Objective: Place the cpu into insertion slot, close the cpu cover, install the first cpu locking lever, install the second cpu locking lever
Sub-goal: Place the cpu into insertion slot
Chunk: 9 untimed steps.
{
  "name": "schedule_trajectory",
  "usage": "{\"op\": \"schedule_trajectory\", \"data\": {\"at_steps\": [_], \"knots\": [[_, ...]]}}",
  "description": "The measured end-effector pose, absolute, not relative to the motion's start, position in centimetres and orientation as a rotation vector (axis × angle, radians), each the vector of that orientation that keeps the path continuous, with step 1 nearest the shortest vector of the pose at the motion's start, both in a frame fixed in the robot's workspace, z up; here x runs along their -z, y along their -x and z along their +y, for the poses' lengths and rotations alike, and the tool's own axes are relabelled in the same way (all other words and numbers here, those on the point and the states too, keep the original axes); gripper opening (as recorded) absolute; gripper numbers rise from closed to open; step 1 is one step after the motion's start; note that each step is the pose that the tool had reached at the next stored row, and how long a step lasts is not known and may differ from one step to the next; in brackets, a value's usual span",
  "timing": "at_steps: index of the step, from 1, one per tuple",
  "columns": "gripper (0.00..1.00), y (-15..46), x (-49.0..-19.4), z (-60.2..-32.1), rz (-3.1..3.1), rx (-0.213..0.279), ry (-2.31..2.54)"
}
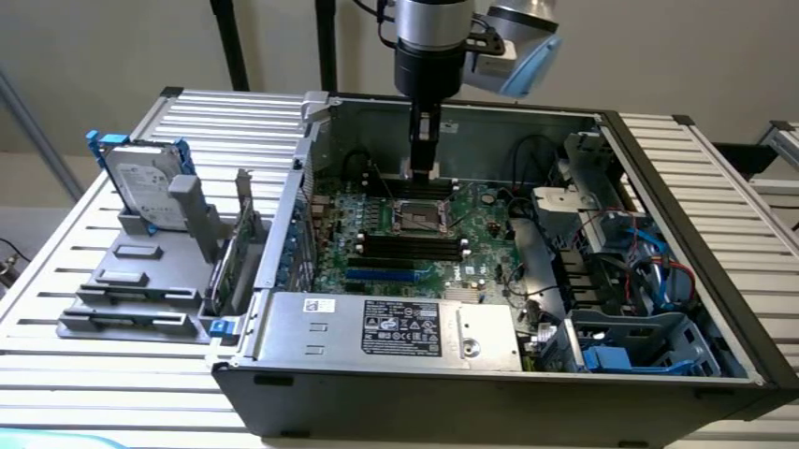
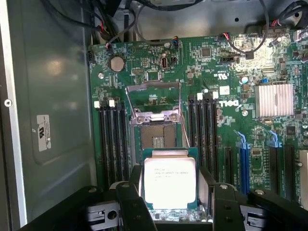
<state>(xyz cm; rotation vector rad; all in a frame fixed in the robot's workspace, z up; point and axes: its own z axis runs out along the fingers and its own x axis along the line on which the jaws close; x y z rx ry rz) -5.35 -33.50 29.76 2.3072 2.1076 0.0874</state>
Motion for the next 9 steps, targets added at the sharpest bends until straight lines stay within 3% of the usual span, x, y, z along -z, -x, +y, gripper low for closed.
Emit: {"op": "schedule_trajectory", "data": {"at_steps": [9], "knots": [[0.55, 4.4, -28.1, -33.2, 2.127, -0.088, -2.290]]}}
